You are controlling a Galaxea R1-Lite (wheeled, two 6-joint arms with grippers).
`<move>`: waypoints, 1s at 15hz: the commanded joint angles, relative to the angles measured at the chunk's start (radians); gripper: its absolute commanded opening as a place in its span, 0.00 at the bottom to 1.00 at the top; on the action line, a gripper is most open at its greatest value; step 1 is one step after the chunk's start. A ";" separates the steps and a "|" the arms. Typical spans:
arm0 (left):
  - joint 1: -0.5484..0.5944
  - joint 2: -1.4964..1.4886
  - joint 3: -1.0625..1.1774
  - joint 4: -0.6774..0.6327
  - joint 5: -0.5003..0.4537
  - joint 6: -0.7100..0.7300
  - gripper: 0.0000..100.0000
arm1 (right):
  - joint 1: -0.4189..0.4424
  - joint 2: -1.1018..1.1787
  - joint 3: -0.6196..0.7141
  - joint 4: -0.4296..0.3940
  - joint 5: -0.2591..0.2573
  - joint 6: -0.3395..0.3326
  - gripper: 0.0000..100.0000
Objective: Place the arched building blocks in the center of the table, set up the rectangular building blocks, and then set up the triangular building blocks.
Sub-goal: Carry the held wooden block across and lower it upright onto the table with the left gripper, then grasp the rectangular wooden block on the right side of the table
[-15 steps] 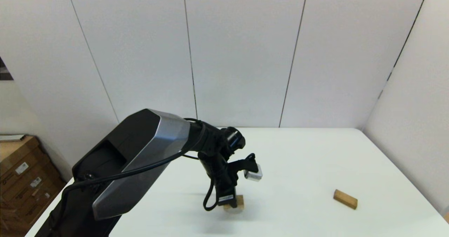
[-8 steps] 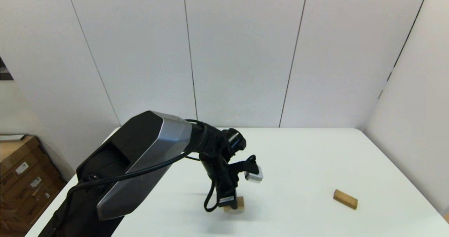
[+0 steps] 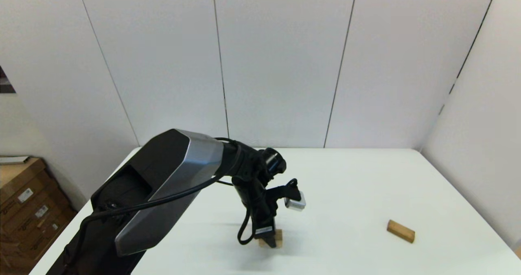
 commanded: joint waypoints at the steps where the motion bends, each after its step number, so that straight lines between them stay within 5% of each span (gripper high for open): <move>1: 0.005 -0.038 -0.046 0.039 -0.011 -0.003 1.00 | 0.000 0.001 0.000 0.001 0.000 0.000 1.00; 4: 0.042 -0.141 -0.071 0.059 -0.033 -0.102 1.00 | 0.000 0.001 0.000 0.001 0.000 0.000 1.00; 8: 0.102 -0.301 -0.066 0.056 0.000 -0.425 1.00 | 0.000 0.001 0.000 0.003 0.000 0.000 1.00; 12: 0.117 -0.546 -0.064 0.094 0.173 -0.779 1.00 | 0.000 0.001 0.000 0.001 0.000 0.000 1.00; 15: 0.103 -0.785 -0.052 0.150 0.247 -0.883 1.00 | 0.000 0.001 0.000 0.001 0.000 0.000 1.00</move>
